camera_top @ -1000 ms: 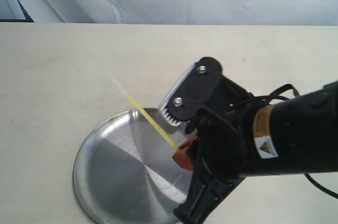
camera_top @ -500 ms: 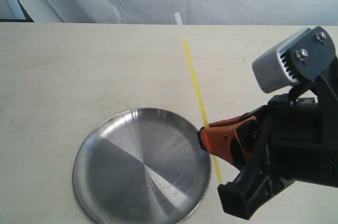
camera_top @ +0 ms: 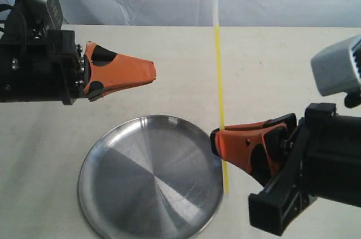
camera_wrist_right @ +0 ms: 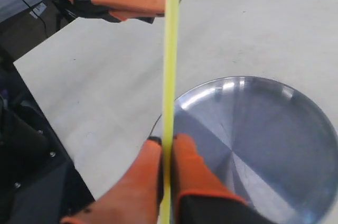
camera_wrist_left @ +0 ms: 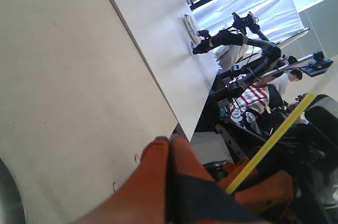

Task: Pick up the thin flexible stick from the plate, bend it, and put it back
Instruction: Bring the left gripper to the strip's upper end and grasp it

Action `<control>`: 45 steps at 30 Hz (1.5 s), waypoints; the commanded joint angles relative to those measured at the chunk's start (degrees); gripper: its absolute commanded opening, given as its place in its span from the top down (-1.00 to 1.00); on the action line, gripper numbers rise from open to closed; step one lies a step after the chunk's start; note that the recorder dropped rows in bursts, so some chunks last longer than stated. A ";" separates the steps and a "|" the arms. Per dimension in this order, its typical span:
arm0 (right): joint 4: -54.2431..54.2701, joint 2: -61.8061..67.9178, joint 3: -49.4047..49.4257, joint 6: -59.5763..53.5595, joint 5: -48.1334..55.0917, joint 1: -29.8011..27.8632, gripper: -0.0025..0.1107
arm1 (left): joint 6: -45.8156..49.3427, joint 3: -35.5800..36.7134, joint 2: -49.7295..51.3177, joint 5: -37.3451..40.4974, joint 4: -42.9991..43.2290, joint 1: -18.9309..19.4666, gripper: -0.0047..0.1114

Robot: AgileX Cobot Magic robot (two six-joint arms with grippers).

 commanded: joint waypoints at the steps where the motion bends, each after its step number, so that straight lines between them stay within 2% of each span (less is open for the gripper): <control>1: -1.78 2.98 0.07 0.04 -4.35 -0.22 0.97 | 0.26 -0.65 0.20 1.64 -1.09 -0.36 0.92; 12: -1.90 9.35 0.07 -0.20 -6.27 -0.22 0.97 | -0.10 -0.78 0.20 -0.36 -1.09 -0.75 0.88; 15: -1.90 9.54 0.07 -0.20 -7.58 -0.22 0.97 | 2.98 -0.78 0.20 1.10 -1.09 -0.75 0.64; 20: -1.90 9.54 0.07 -0.20 -9.79 -0.22 0.97 | 3.18 -1.00 0.20 0.95 -1.09 -0.75 -0.05; 22: -1.90 9.54 0.07 -0.20 -10.36 -0.22 0.97 | 3.18 -1.67 0.20 0.84 -1.09 -1.14 -0.23; 24: -1.90 9.63 0.07 -0.20 -10.95 -0.22 0.97 | 3.18 -2.80 0.20 0.69 -1.09 -2.39 -0.29; 31: -1.72 11.64 -0.13 -0.20 -11.79 -0.22 0.97 | 3.66 -7.69 0.20 -10.07 -1.09 -11.65 -0.29; 35: -1.72 11.40 -0.13 -0.20 -11.94 -0.12 0.97 | 4.93 -8.25 0.20 -17.36 -1.09 -14.18 -0.24; 37: -1.72 10.86 -0.13 -0.20 -12.28 -0.12 0.97 | 4.93 -8.25 0.20 -18.83 -1.09 -14.54 -0.05; 40: -1.56 10.21 -0.13 -0.20 -13.72 -0.12 0.97 | 4.93 -8.25 0.20 -18.72 -1.09 -14.54 0.44; 41: -1.56 10.09 -0.13 -0.20 -14.26 -0.12 0.97 | 4.93 -8.25 0.20 -18.52 -1.09 -14.54 0.72; 42: -1.56 10.09 -0.13 -0.20 -14.88 -0.12 0.97 | 5.18 -8.25 0.20 -18.48 -1.09 -14.54 0.86; 45: -0.10 9.93 -0.13 -0.08 -14.76 -0.12 0.97 | 8.33 -8.25 0.20 -16.43 -1.09 -14.54 0.92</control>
